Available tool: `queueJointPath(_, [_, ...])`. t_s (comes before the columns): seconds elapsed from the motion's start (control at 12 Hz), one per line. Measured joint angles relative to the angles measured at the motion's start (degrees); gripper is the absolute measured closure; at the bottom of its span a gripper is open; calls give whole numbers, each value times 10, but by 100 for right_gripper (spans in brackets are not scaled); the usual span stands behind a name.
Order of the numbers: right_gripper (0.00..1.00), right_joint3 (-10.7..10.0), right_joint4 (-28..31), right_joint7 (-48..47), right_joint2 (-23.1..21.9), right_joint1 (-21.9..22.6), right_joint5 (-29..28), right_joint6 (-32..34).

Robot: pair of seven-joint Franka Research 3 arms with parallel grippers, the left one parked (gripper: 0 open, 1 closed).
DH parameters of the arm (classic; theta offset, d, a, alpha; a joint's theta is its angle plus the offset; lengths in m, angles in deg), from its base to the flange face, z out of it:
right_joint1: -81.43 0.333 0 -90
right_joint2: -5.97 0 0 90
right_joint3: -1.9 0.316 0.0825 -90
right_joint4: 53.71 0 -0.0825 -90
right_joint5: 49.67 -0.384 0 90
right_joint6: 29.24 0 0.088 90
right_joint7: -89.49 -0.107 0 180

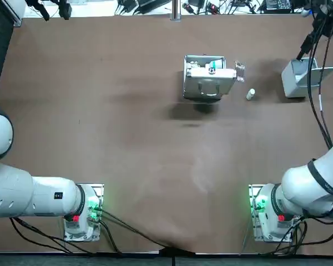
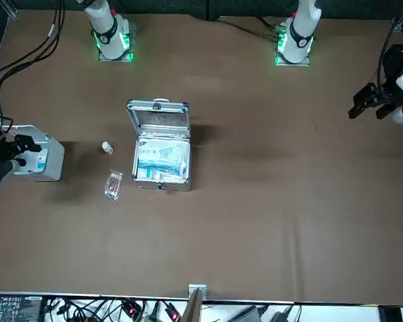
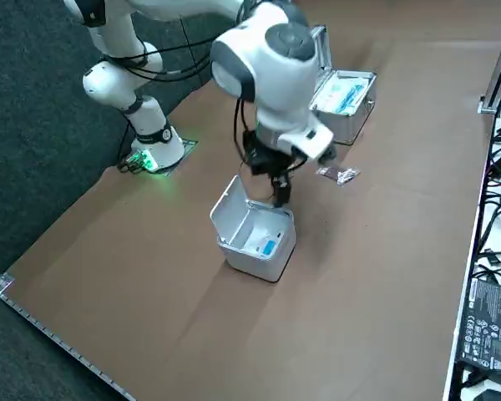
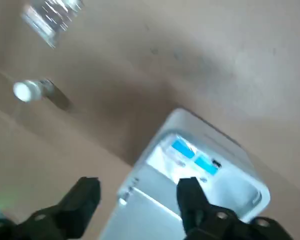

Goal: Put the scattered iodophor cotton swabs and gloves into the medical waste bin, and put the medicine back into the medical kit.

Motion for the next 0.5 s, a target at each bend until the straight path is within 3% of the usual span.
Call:
queueJointPath(0.08, [6,8,-10,0,-3,2,-9,7])
queueJointPath(0.17, [0,18,-19,-1,-6,5,-21,14])
queueJointPath(0.33, [0,34,-28,-17,-11,19,-40,19])
queueJointPath(0.5, [2,41,-29,-50,-5,74,-46,0])
